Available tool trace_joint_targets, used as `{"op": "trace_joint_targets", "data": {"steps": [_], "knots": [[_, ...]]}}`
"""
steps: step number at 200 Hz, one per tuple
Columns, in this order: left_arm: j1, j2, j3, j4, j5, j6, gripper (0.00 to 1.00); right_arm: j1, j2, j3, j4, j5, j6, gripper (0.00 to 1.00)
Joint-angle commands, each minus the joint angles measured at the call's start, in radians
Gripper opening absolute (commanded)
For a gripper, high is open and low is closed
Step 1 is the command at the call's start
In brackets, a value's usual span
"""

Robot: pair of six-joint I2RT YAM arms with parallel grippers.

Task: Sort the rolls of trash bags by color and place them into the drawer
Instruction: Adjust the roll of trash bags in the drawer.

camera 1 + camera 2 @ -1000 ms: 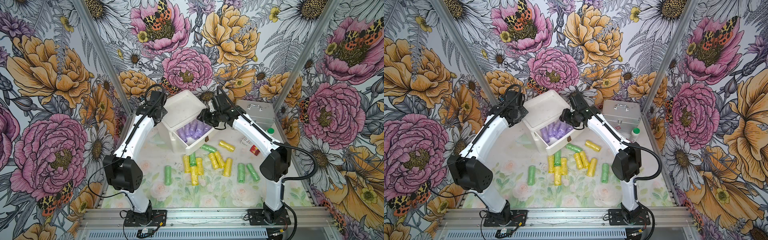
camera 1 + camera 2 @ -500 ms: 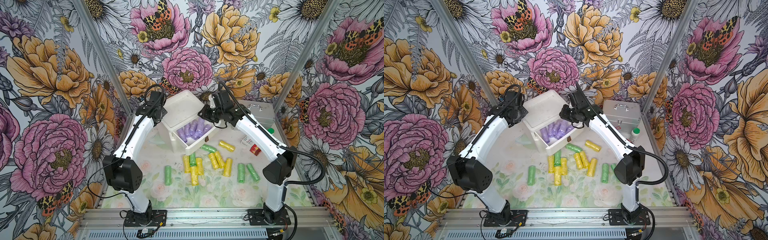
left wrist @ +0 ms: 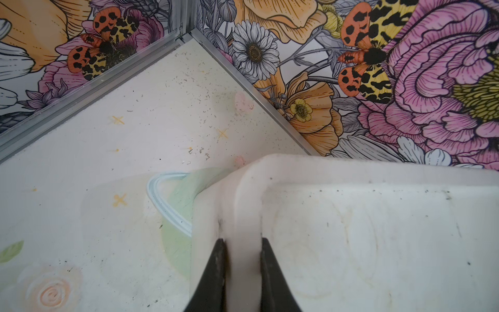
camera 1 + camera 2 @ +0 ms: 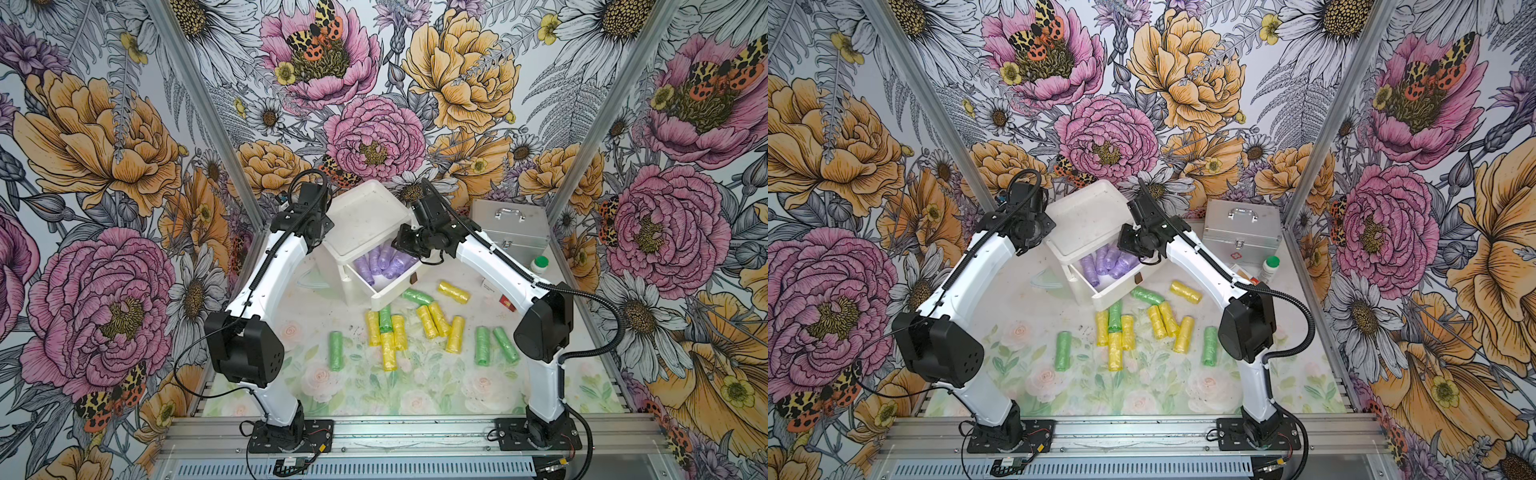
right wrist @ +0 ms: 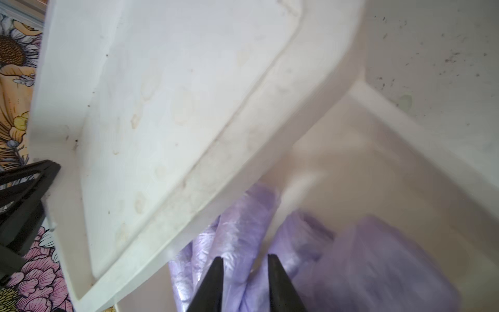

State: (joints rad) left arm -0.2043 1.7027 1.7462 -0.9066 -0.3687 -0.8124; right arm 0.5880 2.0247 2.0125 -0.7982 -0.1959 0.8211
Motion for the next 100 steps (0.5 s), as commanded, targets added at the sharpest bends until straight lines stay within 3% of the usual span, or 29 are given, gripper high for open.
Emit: {"op": "trace_joint_targets", "data": {"steps": [1, 100], "knots": [[0.008, -0.012, -0.048, -0.135, 0.128, -0.06, 0.0, -0.01, 0.018, -0.012, -0.003, 0.008, -0.018, 0.3], [0.008, 0.001, -0.039, -0.134, 0.134, -0.064, 0.0, 0.011, -0.063, 0.099, -0.001, -0.023, -0.01, 0.33]]}}
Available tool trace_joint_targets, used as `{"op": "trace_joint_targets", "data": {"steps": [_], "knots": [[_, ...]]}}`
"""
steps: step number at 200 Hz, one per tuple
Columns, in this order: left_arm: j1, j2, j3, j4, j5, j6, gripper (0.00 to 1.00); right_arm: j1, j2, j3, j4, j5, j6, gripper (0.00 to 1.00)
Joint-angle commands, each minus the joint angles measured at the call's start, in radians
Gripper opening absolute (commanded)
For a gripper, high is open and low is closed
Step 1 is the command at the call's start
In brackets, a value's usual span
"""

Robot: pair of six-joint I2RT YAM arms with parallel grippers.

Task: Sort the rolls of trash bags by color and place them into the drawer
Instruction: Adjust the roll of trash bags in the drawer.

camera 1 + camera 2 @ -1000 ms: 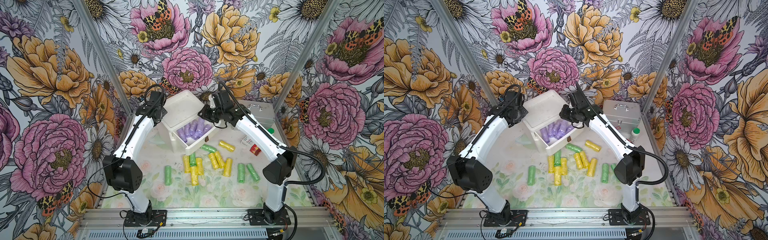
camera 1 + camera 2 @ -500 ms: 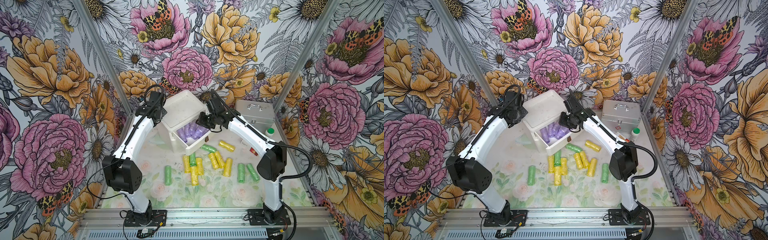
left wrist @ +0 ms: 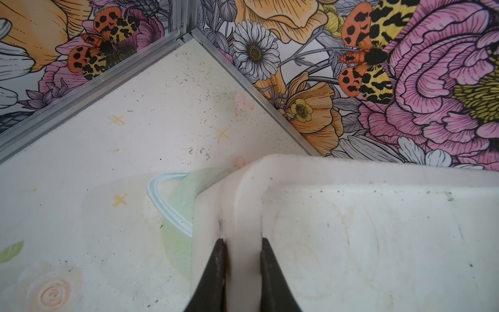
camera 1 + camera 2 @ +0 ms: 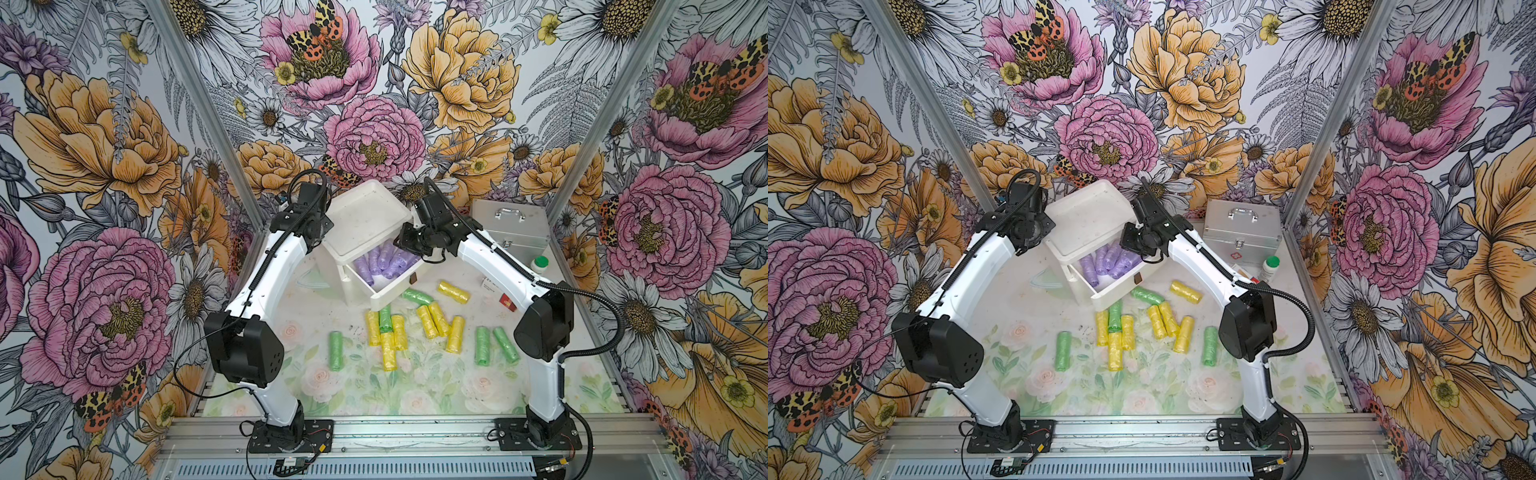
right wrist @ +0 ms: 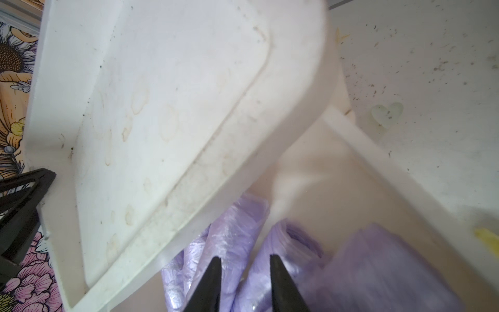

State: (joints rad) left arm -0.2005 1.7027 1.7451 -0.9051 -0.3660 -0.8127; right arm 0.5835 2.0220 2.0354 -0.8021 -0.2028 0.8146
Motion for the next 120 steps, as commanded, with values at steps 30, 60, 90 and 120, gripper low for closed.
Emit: {"op": "trace_joint_targets", "data": {"steps": [30, 60, 90, 120], "knots": [[0.001, 0.005, -0.029, -0.135, 0.133, -0.063, 0.0, 0.041, -0.044, 0.112, 0.003, -0.041, 0.008, 0.33], [0.0, 0.003, -0.027, -0.137, 0.131, -0.064, 0.0, 0.07, -0.011, 0.11, 0.006, -0.049, 0.012, 0.33], [0.001, 0.0, -0.025, -0.137, 0.128, -0.064, 0.0, 0.099, 0.019, 0.083, 0.005, -0.046, 0.008, 0.33], [0.0, 0.006, -0.019, -0.137, 0.134, -0.064, 0.0, 0.107, 0.021, 0.009, 0.005, -0.028, 0.0, 0.33]]}}
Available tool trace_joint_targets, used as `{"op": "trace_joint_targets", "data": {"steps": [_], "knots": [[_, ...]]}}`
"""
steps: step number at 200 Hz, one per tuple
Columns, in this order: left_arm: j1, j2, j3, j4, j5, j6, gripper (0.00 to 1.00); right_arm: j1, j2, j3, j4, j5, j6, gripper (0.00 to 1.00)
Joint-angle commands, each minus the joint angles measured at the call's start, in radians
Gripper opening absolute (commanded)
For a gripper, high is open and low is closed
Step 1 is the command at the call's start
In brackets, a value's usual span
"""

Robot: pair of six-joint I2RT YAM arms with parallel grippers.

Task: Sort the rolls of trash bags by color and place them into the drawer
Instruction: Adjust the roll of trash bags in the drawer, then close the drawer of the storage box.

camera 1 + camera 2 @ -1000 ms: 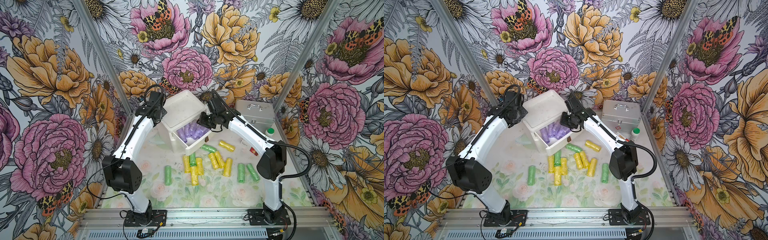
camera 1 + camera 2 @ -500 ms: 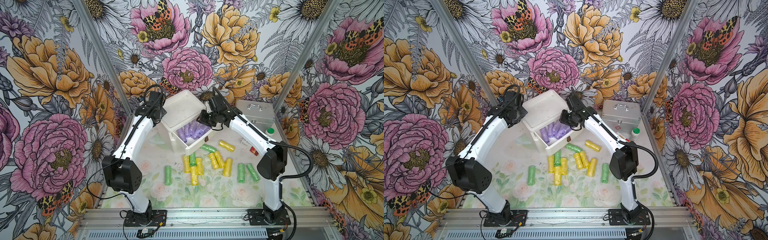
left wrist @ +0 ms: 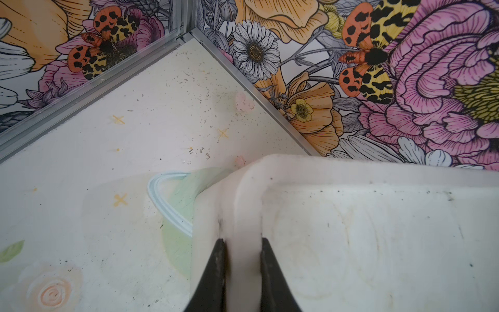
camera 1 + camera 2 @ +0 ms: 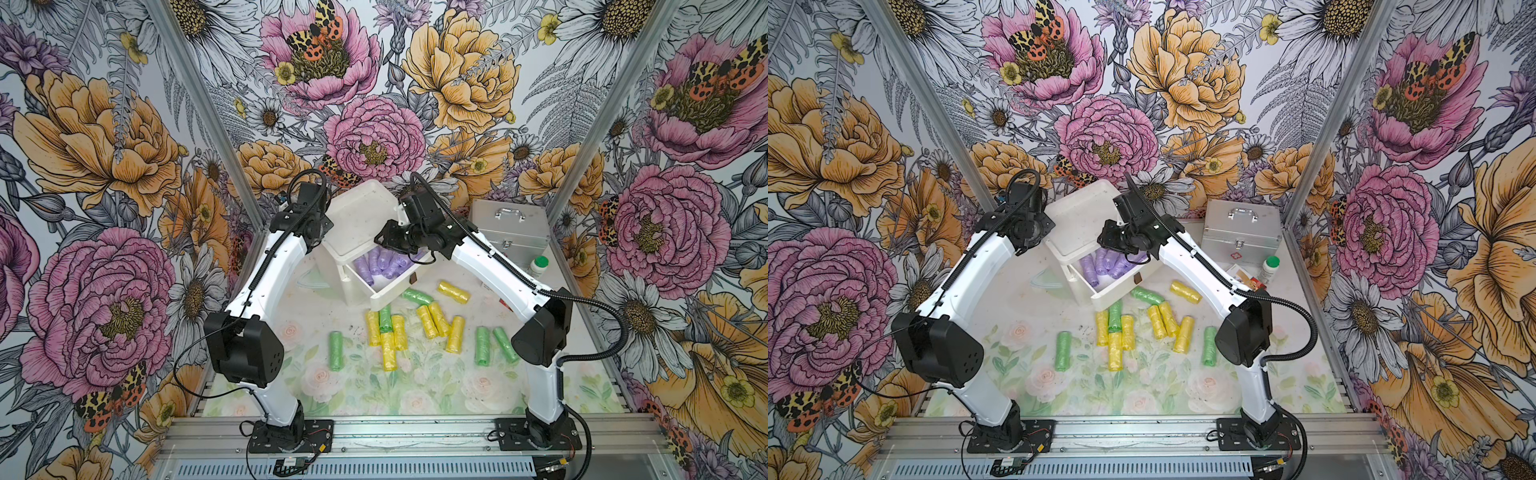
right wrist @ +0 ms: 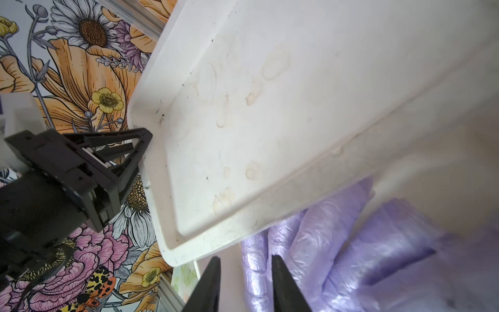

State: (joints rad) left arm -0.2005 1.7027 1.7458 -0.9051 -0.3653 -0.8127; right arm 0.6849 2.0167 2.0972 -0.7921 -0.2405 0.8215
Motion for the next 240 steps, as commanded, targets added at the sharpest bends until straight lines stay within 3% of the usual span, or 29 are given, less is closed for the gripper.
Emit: {"op": "trace_joint_targets", "data": {"steps": [1, 53, 121, 162, 199, 226, 240], "knots": [[0.0, 0.006, -0.019, -0.136, 0.133, -0.064, 0.0, 0.005, 0.026, -0.056, -0.005, 0.01, -0.008, 0.33], [0.0, 0.002, -0.029, -0.136, 0.13, -0.064, 0.0, -0.004, 0.008, -0.123, -0.003, 0.033, -0.018, 0.33], [-0.001, 0.002, -0.034, -0.136, 0.126, -0.066, 0.0, -0.02, -0.079, -0.016, 0.008, 0.002, -0.008, 0.34], [-0.006, 0.005, -0.038, -0.137, 0.126, -0.069, 0.0, -0.057, -0.165, -0.063, 0.01, 0.004, -0.013, 0.35], [-0.01, 0.008, -0.033, -0.136, 0.126, -0.066, 0.0, -0.09, -0.268, -0.208, 0.023, 0.019, -0.037, 0.39], [-0.008, 0.009, -0.032, -0.135, 0.124, -0.064, 0.0, -0.108, -0.38, -0.424, 0.073, 0.036, -0.023, 0.4], [-0.008, 0.013, -0.034, -0.135, 0.124, -0.064, 0.0, -0.115, -0.441, -0.546, 0.124, 0.033, 0.001, 0.33]]}}
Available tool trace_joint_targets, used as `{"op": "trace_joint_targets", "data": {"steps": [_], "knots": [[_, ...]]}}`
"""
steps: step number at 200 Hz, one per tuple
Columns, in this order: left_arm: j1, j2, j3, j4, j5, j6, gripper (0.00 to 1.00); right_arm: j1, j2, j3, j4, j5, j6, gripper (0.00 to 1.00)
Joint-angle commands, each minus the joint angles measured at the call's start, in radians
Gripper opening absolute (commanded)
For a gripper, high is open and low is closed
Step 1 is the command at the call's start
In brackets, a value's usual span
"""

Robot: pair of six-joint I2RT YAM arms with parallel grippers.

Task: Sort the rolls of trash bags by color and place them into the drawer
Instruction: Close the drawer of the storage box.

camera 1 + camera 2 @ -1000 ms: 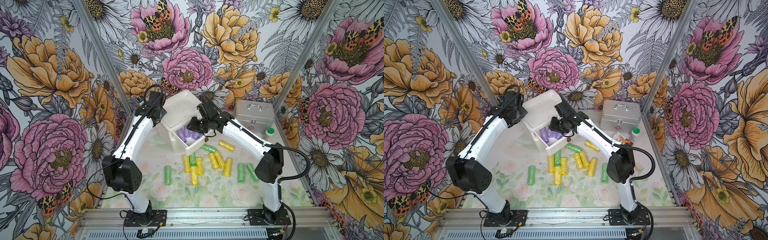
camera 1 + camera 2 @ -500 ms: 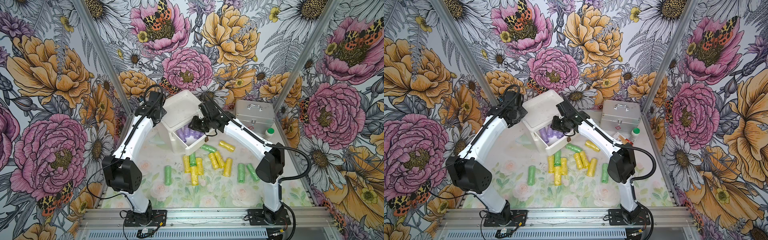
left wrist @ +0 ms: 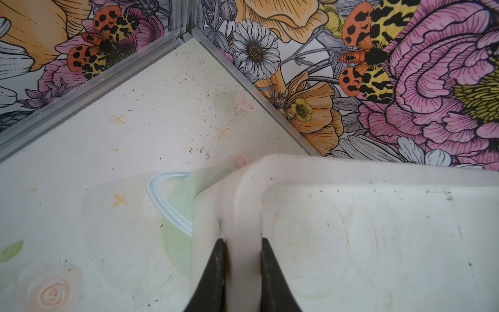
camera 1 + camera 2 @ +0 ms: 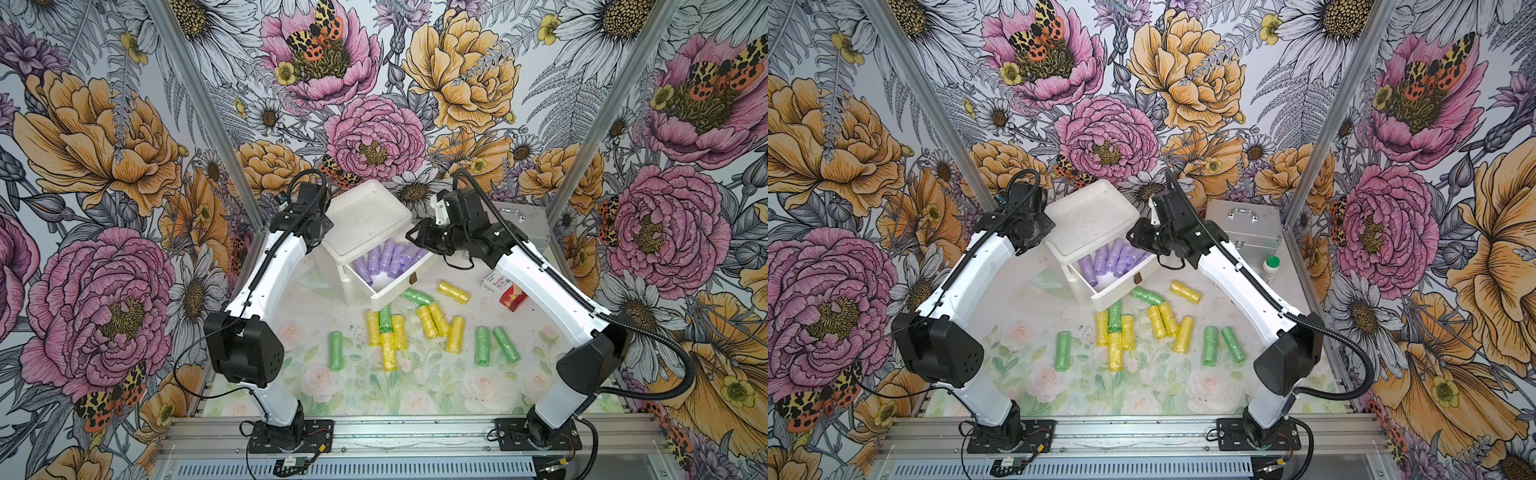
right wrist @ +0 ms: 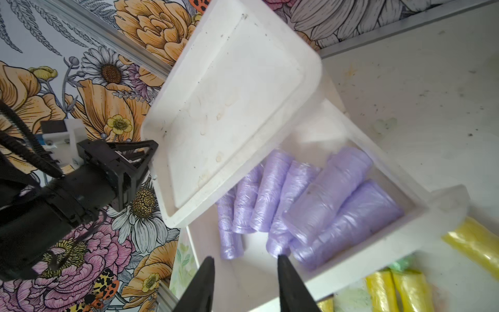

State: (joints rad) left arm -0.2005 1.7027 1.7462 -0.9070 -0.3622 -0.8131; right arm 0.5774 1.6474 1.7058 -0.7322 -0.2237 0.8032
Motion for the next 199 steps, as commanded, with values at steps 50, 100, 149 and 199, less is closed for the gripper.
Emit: {"op": "trace_joint_targets", "data": {"steps": [50, 100, 149, 199], "knots": [[-0.016, 0.031, -0.024, -0.134, 0.125, -0.067, 0.0, -0.013, -0.164, -0.391, 0.156, 0.008, 0.076, 0.0], [-0.02, 0.036, -0.021, -0.134, 0.123, -0.067, 0.0, 0.009, -0.112, -0.392, 0.2, -0.021, 0.096, 0.0], [-0.02, 0.032, -0.023, -0.134, 0.123, -0.065, 0.0, 0.045, 0.0, -0.252, 0.201, -0.044, 0.09, 0.0], [-0.024, 0.024, -0.017, -0.135, 0.122, -0.061, 0.0, 0.064, 0.127, -0.088, 0.199, -0.084, 0.088, 0.0]]}}
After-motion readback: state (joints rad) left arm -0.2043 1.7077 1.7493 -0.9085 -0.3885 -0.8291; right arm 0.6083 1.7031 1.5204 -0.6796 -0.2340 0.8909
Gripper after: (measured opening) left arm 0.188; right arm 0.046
